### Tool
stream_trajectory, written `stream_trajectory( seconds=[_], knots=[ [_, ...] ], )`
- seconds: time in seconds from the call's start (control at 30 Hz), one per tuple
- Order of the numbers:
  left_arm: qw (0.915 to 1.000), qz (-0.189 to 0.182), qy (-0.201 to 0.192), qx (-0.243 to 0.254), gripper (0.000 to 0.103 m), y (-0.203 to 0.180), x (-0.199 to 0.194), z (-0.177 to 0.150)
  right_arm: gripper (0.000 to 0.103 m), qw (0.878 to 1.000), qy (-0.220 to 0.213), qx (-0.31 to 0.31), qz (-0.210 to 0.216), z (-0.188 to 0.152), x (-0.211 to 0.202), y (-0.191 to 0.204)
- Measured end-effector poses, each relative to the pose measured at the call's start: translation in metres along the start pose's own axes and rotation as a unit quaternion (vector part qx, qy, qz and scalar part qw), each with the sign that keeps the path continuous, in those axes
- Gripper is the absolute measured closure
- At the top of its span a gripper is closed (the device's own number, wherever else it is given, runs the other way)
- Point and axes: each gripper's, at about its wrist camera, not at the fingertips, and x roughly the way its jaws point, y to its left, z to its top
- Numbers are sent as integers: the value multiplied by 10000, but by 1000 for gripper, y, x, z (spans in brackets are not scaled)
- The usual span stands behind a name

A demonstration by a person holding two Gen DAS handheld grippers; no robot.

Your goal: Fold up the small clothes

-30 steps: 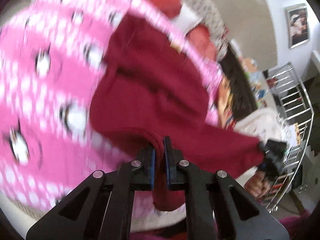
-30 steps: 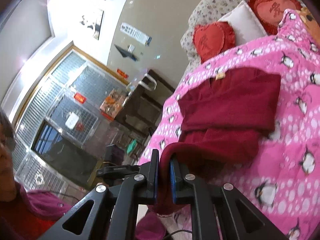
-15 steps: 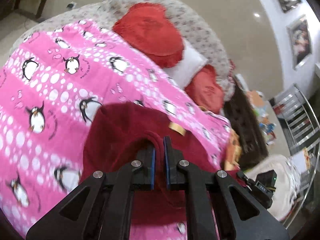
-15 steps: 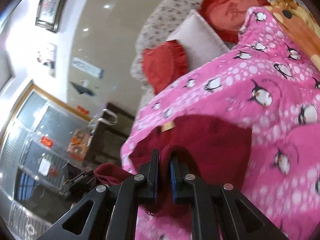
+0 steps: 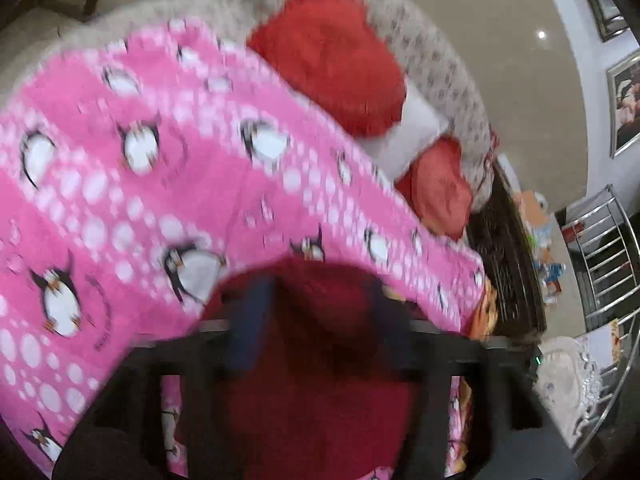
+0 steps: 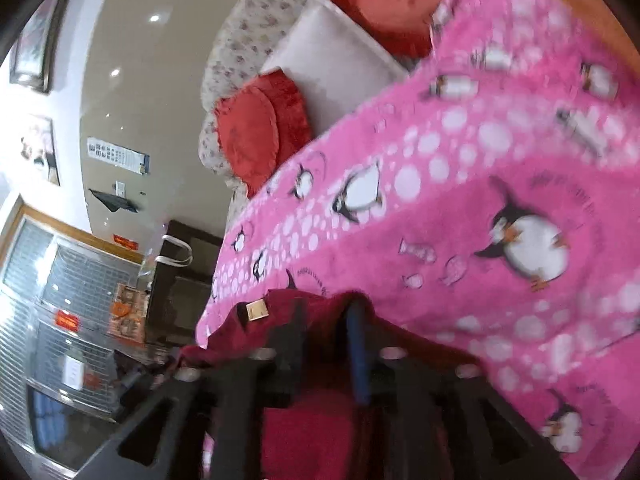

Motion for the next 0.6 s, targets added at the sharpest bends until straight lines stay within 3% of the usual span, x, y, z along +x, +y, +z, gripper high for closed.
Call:
stream_trajectory(
  seconds=[0.03,0.1,0.23,0.3,0.4,0.5,0.6],
  knots=[
    [9995,-17,-313,-30,20,0,-11,0,55,9999,-88,-96,-31,0,-9,3],
    [9992,-150,-363,-106,20,2,-16,0,55,9994,52,-328,46,-3,-19,12],
    [10000,23,3,26,20,-1,-8,-22,62,9917,407,-1216,-97,-35,-16,43],
    [9992,285,165,228,20,-1,2,-40,64,9866,653,-1488,-157,-51,0,50],
    [9931,929,583,403,20,9,29,-66,69,9827,981,-1366,-775,-62,30,36],
    [9899,1072,904,192,20,26,42,-79,71,9854,770,-1342,-710,-64,11,39],
    [9911,1052,796,160,20,31,30,-83,70,9851,737,-1478,-488,-83,-25,43]
  ],
)
